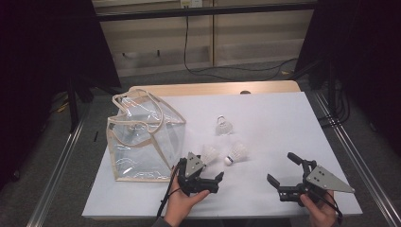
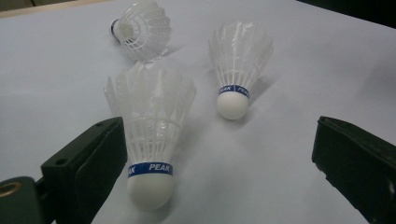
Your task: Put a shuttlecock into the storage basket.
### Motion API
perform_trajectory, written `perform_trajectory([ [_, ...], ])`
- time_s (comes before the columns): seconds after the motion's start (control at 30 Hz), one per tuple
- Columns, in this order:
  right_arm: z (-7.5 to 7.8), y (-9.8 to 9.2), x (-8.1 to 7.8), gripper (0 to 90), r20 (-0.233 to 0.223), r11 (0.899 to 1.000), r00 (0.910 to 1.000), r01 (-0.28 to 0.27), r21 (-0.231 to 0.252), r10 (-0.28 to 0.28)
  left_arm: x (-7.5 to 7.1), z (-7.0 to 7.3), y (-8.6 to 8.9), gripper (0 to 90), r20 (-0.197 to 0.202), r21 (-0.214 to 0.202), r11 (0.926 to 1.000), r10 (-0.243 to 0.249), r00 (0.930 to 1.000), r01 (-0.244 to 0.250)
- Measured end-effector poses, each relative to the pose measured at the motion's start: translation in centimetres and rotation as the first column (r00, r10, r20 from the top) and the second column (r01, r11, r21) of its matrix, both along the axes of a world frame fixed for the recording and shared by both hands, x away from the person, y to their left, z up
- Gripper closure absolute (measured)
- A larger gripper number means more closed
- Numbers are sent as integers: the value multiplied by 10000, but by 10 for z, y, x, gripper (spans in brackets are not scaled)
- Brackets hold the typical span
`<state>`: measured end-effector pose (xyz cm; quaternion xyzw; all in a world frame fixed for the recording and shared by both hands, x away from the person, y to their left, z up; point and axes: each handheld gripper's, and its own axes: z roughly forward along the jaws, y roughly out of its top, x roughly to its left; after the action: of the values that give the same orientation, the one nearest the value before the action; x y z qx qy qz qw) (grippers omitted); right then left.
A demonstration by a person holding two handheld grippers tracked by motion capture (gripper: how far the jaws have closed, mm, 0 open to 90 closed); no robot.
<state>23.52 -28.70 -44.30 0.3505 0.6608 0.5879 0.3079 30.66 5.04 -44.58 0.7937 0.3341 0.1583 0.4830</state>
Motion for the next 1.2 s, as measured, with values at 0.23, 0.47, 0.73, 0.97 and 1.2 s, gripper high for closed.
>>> perform_trajectory([
  [0.23, 0, -1, 0, 4, 30, 10000, 10000, 40, -42, -40, 6, -3, -4, 44, -292, 234, 9994, 243, 9993, -236],
  [0.47, 0, -1, 0, 4, 29, 10000, 10000, -1, -19, 1, 9, -6, -7, 63, -472, 496, 9977, 483, 9977, -460],
  [0.73, 0, -1, 0, 4, -6, 10000, 10000, 27, 29, -27, 12, -6, -8, 90, -623, 449, 9965, 732, 9954, -705],
  [0.97, 0, -1, 0, 4, 0, 10000, 10000, 9, -18, -9, 15, -6, -9, 99, -696, 522, 9949, 895, 9936, -859],
  [1.2, 0, -2, 0, 4, 24, 10000, 10000, 11, 34, -11, 17, -7, -11, 138, -887, 684, 9935, 967, 9914, -908],
])
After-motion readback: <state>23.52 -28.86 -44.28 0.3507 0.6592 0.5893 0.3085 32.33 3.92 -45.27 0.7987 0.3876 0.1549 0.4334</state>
